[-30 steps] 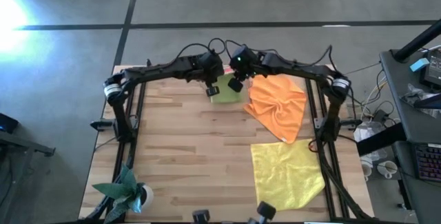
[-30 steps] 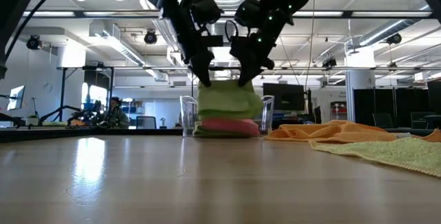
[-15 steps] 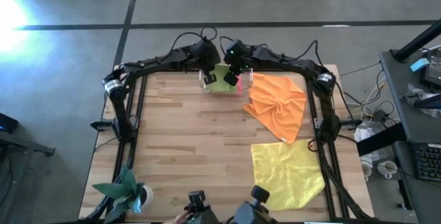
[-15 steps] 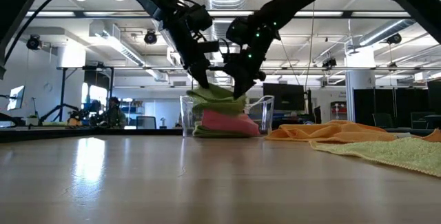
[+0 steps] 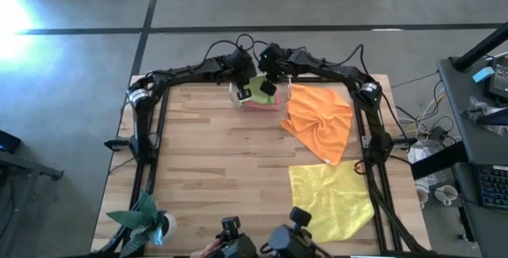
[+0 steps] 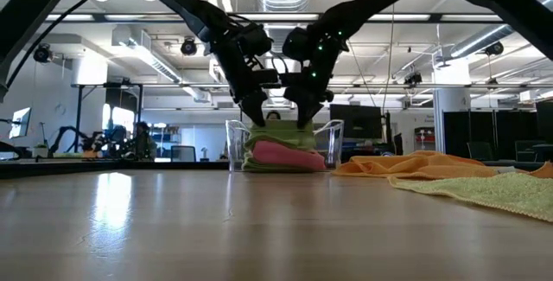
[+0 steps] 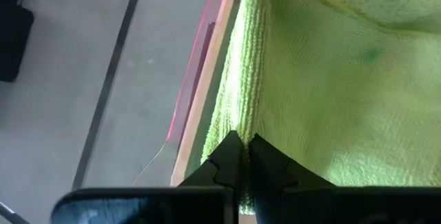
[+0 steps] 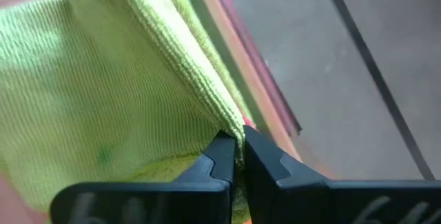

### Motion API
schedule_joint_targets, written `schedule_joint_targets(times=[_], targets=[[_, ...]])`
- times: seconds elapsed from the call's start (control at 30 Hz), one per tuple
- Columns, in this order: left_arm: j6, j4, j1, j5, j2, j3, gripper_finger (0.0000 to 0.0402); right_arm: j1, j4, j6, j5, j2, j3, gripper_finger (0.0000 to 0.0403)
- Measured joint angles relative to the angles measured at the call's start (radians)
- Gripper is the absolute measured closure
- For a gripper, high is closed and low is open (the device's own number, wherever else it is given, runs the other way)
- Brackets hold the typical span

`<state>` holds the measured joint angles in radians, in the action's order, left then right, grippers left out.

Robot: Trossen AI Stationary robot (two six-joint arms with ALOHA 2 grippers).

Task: Fold microfiber towels
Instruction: Put the green microfiber towel into the transparent bin

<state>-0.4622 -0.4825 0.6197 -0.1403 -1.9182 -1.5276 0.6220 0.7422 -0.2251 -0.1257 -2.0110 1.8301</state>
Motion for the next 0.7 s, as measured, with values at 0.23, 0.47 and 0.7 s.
schedule_joint_targets(times=[0.23,0.47,0.7], targets=[[-0.004,-0.006,0.000,-0.002,0.000,0.000,0.0398,0.000,0.012,-0.020,-0.006,-0.003,0.003,0.0367],[-0.069,-0.006,0.001,-0.009,0.000,0.000,0.0340,0.007,0.015,0.022,-0.016,-0.003,0.038,0.0305],[-0.071,-0.004,0.000,-0.168,0.017,-0.060,0.0265,0.026,0.204,0.042,-0.009,0.002,0.169,0.0269]])
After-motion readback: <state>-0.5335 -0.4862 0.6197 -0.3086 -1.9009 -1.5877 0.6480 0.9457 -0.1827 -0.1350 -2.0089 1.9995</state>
